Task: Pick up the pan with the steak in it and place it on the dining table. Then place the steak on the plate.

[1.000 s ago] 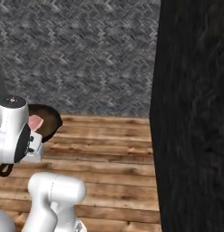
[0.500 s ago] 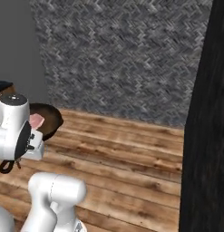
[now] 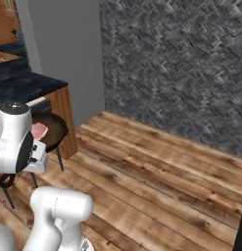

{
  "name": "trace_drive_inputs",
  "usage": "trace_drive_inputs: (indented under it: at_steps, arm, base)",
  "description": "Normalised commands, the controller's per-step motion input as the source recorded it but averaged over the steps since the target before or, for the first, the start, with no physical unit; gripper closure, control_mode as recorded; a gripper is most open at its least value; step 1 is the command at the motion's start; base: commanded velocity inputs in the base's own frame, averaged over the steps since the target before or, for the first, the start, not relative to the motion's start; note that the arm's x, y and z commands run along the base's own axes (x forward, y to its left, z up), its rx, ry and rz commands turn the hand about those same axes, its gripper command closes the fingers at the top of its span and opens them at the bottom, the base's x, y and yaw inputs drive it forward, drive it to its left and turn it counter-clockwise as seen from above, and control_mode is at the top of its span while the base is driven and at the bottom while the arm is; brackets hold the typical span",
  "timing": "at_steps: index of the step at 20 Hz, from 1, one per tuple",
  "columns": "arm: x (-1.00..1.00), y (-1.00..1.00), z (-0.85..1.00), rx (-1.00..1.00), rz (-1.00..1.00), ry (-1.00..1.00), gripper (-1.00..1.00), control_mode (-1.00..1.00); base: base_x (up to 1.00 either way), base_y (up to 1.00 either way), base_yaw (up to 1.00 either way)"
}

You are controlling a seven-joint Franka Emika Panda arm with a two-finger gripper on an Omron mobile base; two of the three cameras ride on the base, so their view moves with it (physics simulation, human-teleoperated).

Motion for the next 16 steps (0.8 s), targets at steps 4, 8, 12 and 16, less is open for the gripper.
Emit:
trace_drive_inputs:
  at_steps: [4, 8, 12, 16]
  arm:
    - [0.00, 0.00, 0.00, 0.00, 0.00, 0.00, 1.00, 1.00]
    - [0.00, 0.00, 0.00, 0.00, 0.00, 0.00, 1.00, 1.00]
    - [0.00, 0.00, 0.00, 0.00, 0.00, 0.00, 1.00, 1.00]
    - [0.00, 0.00, 0.00, 0.00, 0.00, 0.00, 1.00, 1.00]
  base:
    - [-0.01, 0.00, 0.50]
    - [-0.01, 0.00, 0.50]
    - [0.00, 0.00, 0.50]
    - [0.00, 0.00, 0.50]
